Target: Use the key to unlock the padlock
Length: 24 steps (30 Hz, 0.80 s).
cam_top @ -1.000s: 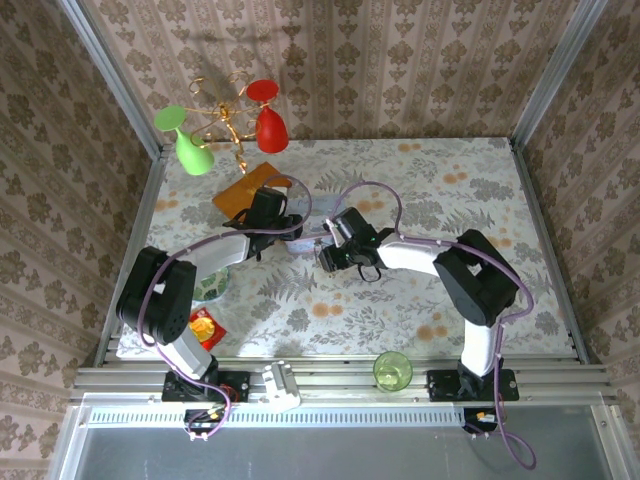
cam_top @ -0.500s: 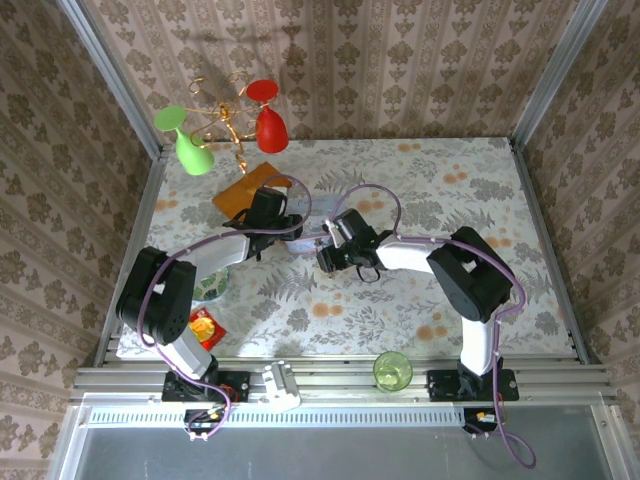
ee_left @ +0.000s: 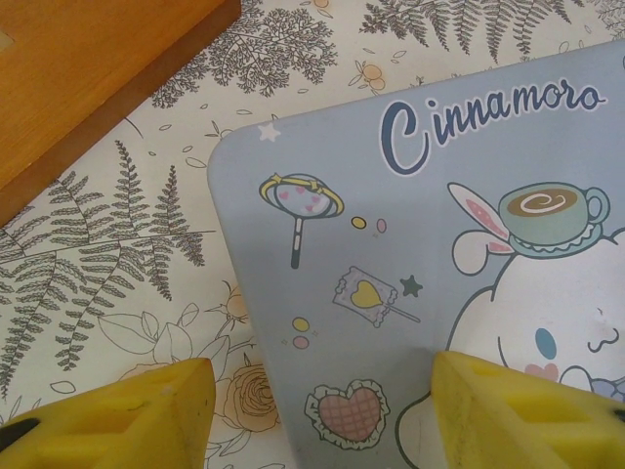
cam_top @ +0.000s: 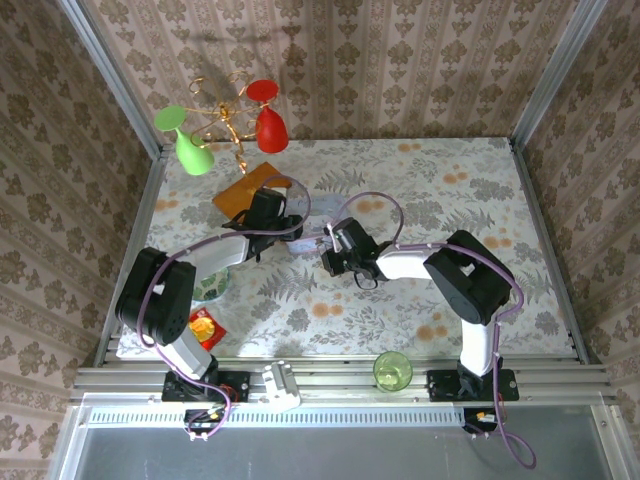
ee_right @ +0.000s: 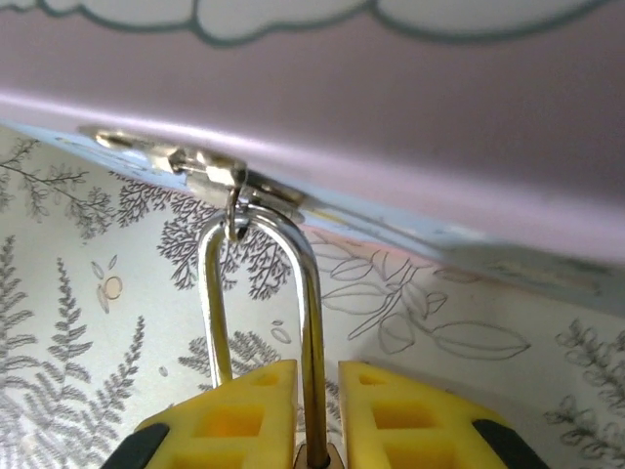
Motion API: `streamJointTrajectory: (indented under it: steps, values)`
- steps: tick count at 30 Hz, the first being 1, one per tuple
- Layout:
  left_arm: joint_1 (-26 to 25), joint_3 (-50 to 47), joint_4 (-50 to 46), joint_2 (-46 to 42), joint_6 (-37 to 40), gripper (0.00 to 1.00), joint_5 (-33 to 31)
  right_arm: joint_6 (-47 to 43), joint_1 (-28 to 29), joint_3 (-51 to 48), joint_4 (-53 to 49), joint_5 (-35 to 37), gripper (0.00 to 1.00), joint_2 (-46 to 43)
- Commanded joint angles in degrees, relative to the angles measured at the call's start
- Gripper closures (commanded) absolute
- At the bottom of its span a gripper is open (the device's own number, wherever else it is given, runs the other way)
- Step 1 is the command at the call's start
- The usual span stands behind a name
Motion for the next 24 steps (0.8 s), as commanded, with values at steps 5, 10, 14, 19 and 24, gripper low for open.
streamJointTrajectory:
  steps: [5,10,14,19,24]
  values:
    - [-1.55,1.54,-3.71,1.28,1.72,0.40,-3.69,10.41,-0.06,-4.53,6.63,-4.13,0.93,-1.24]
    - [-2.05,1.74,-4.23,2.36,1.72,0.42,-3.27,22.92,0.71,-7.67,15.41,-1.13,1.00,-0.75]
    - [-2.44,2.56,-5.23,4.01,1.98,0.44,-3.14,27.65,3.52,-7.58,19.48,7.76,1.00,-0.57]
    - [-2.89,2.31,-5.59,5.14,2.20,0.45,-3.32,32.10,7.21,-4.81,24.65,17.85,1.00,2.08]
    - [-3.15,1.66,-6.21,5.61,2.95,0.48,-4.38,38.41,8.67,-4.68,27.41,28.29,1.00,5.09]
